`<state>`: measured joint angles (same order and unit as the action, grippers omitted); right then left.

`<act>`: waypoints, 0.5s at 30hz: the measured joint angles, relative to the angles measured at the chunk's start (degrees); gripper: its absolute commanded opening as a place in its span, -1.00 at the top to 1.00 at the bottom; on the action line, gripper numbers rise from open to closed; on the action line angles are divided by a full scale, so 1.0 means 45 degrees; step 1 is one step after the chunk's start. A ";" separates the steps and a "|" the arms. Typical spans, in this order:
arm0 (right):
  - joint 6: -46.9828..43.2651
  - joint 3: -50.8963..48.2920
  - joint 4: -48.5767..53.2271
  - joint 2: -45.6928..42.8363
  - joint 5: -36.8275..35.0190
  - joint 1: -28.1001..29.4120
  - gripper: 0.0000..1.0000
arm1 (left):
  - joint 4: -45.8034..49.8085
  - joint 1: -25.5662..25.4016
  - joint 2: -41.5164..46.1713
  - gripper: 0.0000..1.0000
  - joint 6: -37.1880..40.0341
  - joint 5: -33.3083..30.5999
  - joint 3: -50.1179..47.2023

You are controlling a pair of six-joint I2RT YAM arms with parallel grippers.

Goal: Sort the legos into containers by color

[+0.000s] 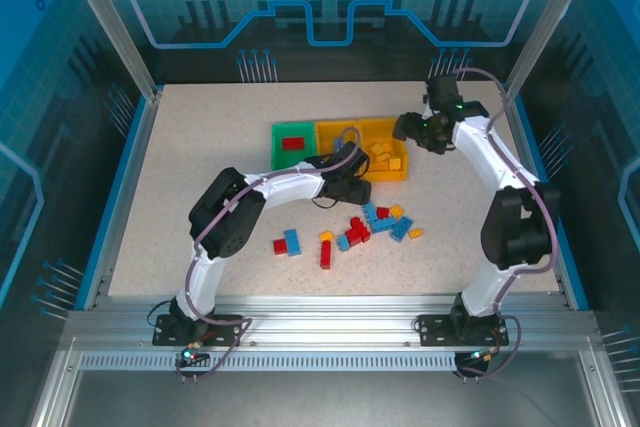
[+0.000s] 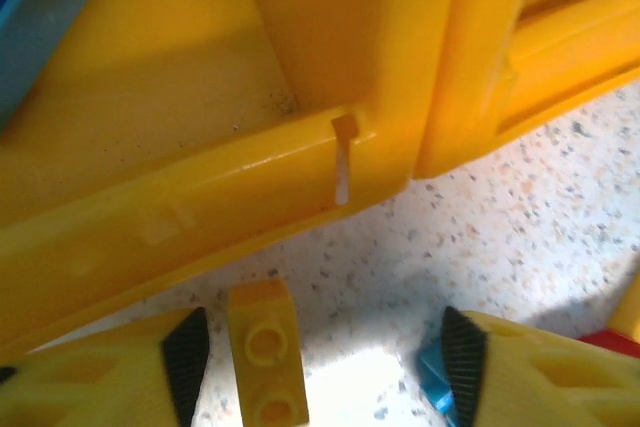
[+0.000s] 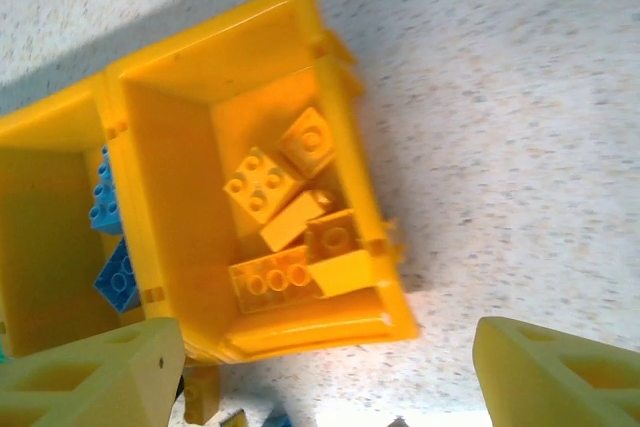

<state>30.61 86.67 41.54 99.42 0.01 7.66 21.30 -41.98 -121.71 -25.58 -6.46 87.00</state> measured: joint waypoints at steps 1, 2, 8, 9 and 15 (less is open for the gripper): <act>-0.0019 -0.0185 -0.0044 -0.0160 0.0000 -0.0170 -0.55 | 0.0039 0.0000 -0.0131 -0.05 -0.0015 -0.0063 0.0097; -0.0049 -0.0345 -0.0058 -0.0272 0.0000 -0.0335 -0.55 | 0.0053 0.0000 -0.0228 0.02 -0.0034 -0.0078 0.0165; -0.0199 -0.1107 -0.0253 -0.0330 0.0015 -0.0559 -0.56 | 0.0539 0.0005 -0.0631 0.36 -0.0024 -0.0330 0.0733; -0.0204 -0.1224 -0.0257 -0.0330 0.0015 -0.0563 -0.56 | 0.0597 0.0005 -0.0733 0.40 -0.0039 -0.0379 0.0787; -0.0253 -0.1671 -0.0500 -0.0432 0.0058 -0.0690 -0.56 | 0.0743 0.0005 -0.0777 0.60 -0.0097 -0.0593 0.0874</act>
<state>29.47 79.15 39.29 97.47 0.27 4.56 24.64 -41.95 -125.21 -26.02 -9.13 90.94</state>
